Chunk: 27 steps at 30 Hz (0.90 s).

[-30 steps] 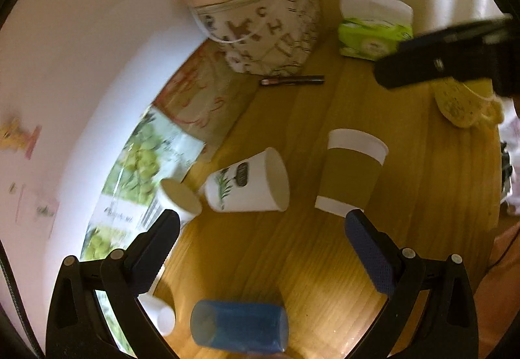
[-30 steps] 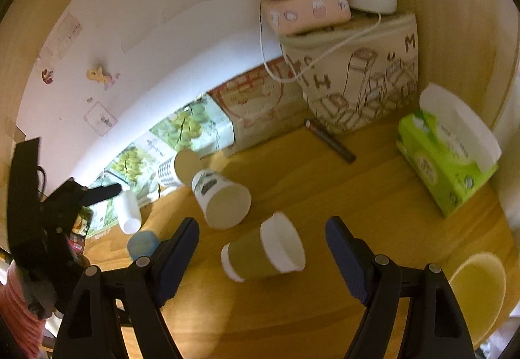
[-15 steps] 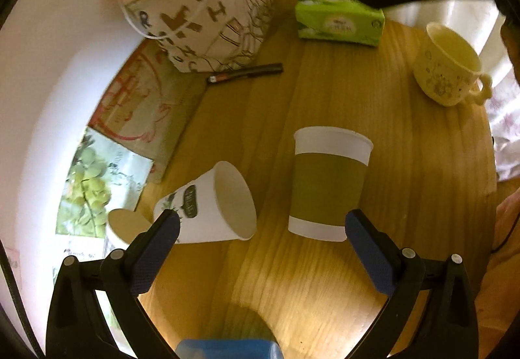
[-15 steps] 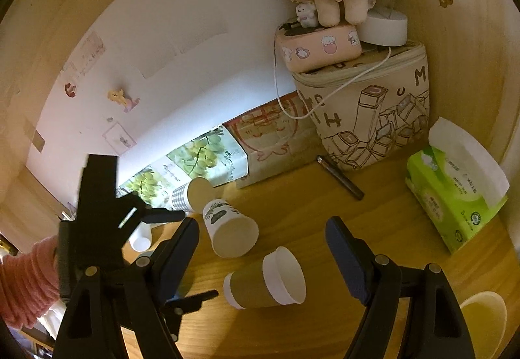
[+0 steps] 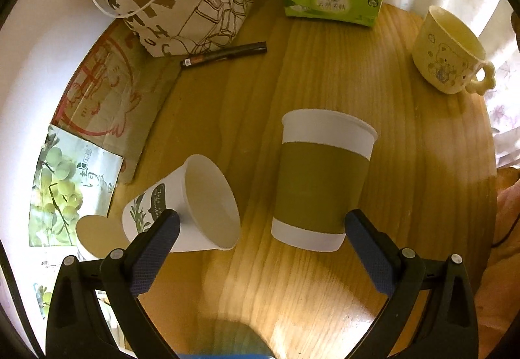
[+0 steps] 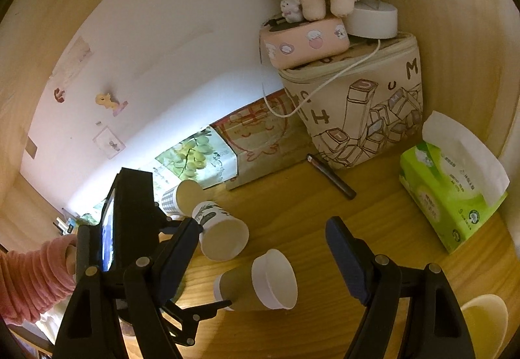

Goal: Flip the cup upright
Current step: 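Close the left gripper around the brown-sleeved paper cup's sleeve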

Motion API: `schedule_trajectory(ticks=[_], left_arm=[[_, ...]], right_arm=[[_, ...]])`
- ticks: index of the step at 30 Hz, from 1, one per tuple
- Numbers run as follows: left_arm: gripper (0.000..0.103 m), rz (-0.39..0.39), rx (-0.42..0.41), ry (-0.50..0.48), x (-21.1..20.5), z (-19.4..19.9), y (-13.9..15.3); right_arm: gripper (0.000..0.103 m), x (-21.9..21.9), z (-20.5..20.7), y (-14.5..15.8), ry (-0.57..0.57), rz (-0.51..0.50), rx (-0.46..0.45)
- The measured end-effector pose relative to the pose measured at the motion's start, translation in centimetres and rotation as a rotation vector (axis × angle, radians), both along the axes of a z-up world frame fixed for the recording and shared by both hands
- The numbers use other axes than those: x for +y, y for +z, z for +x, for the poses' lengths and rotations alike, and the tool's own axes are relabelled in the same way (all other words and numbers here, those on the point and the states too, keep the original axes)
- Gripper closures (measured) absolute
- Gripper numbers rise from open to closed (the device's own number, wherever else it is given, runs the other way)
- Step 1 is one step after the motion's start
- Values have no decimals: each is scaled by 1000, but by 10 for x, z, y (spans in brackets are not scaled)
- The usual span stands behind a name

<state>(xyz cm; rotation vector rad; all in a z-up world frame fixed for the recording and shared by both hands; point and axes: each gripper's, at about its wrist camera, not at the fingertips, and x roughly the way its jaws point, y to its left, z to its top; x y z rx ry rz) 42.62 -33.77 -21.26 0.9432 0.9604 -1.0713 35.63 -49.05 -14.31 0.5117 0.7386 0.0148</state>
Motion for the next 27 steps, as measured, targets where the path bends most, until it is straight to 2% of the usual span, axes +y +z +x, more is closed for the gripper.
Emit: schedule_trajectory(ticks=[6, 12, 17, 19, 22, 24, 27], left_arm=[[1, -9, -16, 15, -1, 5, -2], [2, -3, -26, 74, -1, 17, -8], [13, -30, -55, 100, 0, 20, -3], [22, -37, -71, 105, 0, 21, -1], [28, -47, -85, 116, 1, 23, 0], [34, -30, -123, 123, 0, 25, 2], [41, -37, -127, 136, 1, 28, 4]], right_arm=[[22, 1, 3, -2, 4, 1, 8], [22, 0, 5, -3, 1, 9, 15], [22, -1, 4, -3, -8, 15, 16], [22, -1, 4, -4, -11, 23, 18], [22, -2, 4, -4, -9, 26, 21], [22, -1, 3, -3, -5, 22, 16], [22, -1, 1, -1, -8, 15, 12]])
